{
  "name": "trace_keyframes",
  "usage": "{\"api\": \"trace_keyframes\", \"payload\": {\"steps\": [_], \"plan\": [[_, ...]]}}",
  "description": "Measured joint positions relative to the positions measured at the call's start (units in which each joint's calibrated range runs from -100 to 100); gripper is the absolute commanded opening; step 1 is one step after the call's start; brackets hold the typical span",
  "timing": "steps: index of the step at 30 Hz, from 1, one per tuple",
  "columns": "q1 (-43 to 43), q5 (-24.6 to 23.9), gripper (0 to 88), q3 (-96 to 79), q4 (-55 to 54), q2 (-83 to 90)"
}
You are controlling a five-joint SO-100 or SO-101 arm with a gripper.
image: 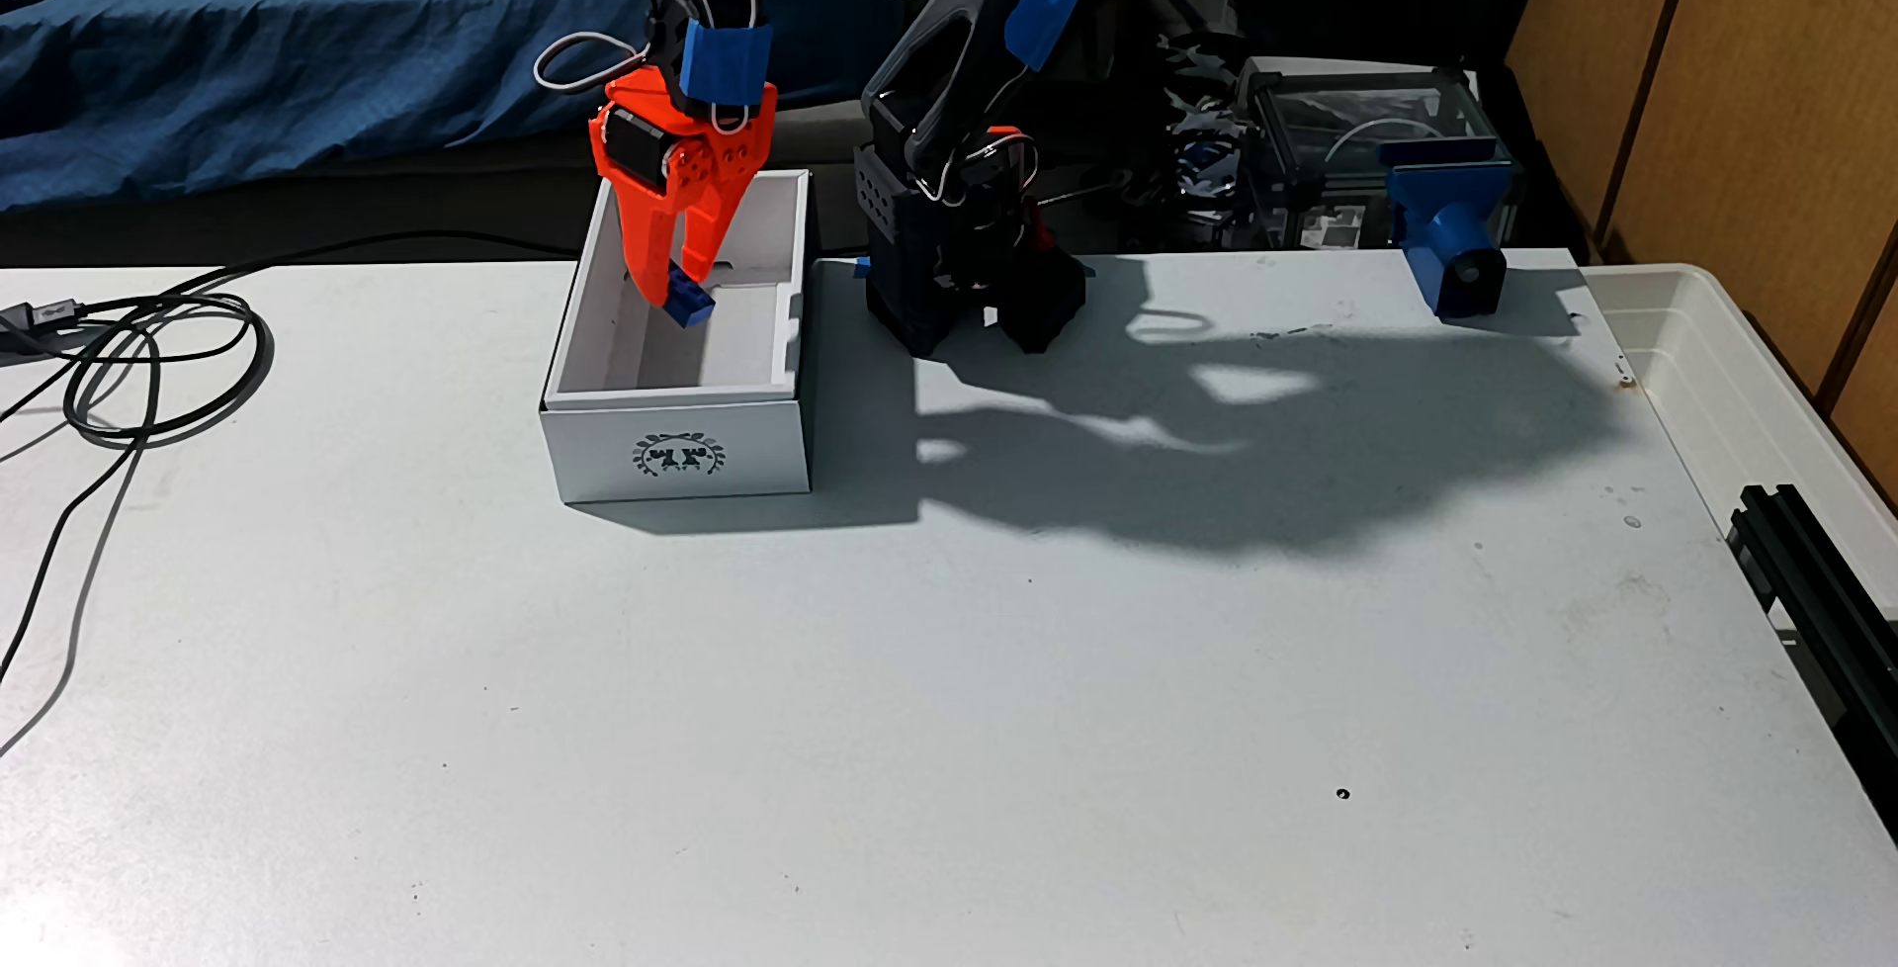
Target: Grab the blue brick and place in box
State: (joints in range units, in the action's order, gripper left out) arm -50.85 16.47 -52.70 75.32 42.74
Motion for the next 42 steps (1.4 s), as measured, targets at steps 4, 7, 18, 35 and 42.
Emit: {"api": "trace_keyframes", "payload": {"steps": [4, 7, 18, 35, 42], "plan": [[-2.0, 1.3, 19.8, -2.0, 0.1, 1.5], [-3.2, 1.6, 26.6, -2.4, 0.1, 1.9], [-4.9, 1.5, 27.3, 12.0, 10.7, 1.9], [28.9, -15.6, 27.3, 16.5, 3.6, 4.8], [43.1, -17.7, 27.3, 4.7, -9.0, 21.9]]}}
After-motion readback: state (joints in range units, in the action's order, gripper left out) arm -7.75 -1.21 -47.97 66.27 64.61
